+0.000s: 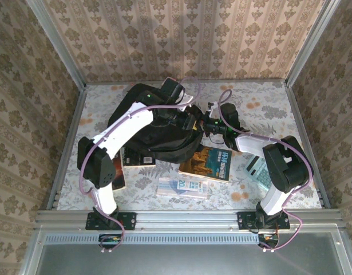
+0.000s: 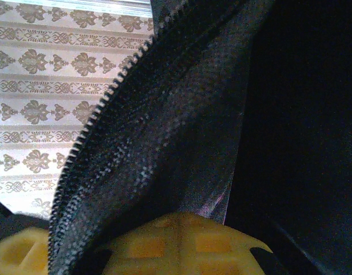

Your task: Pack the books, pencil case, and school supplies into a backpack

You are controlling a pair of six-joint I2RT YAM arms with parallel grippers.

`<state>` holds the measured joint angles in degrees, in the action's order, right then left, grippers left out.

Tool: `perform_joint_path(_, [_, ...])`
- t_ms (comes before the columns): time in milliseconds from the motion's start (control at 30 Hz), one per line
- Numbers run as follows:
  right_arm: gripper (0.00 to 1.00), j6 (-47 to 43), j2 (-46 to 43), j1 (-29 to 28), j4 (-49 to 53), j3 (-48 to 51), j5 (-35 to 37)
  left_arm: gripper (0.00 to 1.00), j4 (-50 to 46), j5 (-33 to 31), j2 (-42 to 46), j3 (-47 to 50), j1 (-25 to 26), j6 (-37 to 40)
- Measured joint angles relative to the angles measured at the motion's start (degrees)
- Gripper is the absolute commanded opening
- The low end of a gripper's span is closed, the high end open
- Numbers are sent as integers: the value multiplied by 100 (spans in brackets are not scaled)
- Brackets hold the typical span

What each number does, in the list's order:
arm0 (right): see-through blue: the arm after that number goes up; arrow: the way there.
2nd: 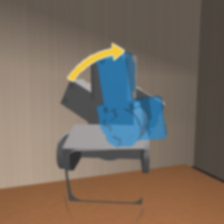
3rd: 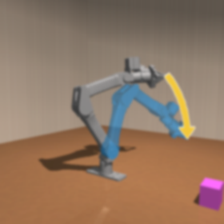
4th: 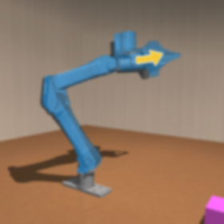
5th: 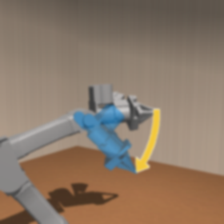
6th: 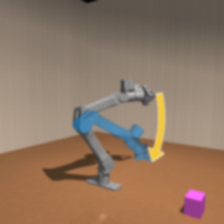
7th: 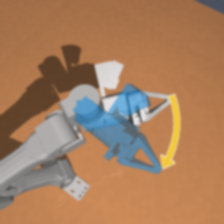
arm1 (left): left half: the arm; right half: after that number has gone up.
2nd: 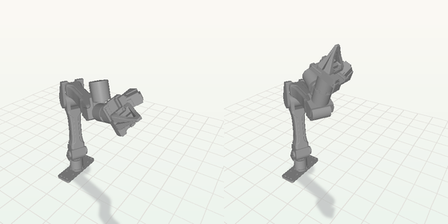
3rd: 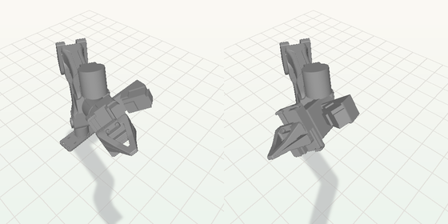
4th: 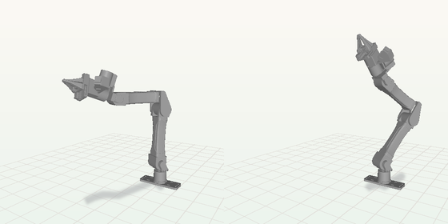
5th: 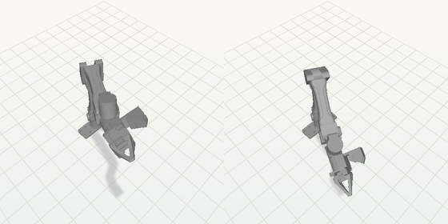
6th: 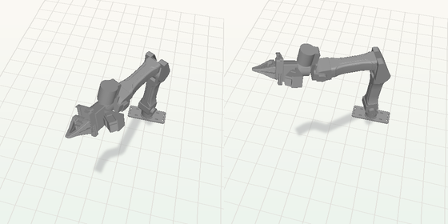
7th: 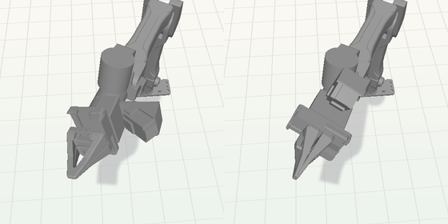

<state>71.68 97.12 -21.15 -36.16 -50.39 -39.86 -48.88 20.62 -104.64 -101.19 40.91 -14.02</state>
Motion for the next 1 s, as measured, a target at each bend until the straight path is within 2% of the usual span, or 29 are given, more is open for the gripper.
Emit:
perform_joint_path(200, [0,-83,-35,26,101,0,17,0,-4,153,2,-11,-61,4])
perform_joint_path(367, [2,-452,-339,24,627,0,149,0,4,299,59,-2,-251,11])
perform_joint_path(533, [16,-1038,-787,24,1447,-2,501,0,39,398,400,120,-522,15])
perform_joint_path(600, [26,-1335,-997,20,1899,-9,697,0,44,431,555,133,-634,33])
perform_joint_path(667, [32,-1663,-1235,7,2404,-31,927,0,46,433,695,146,-730,37])
perform_joint_path(767, [44,-2208,-1648,-17,3383,-160,1419,0,85,435,901,249,-876,42])
perform_joint_path(867, [52,-2658,-2052,-52,4428,-343,2159,0,225,476,1036,450,-970,22])
perform_joint_path(1000, [62,-2844,-2540,-76,5890,-472,3635,0,579,516,1176,909,-988,-153])
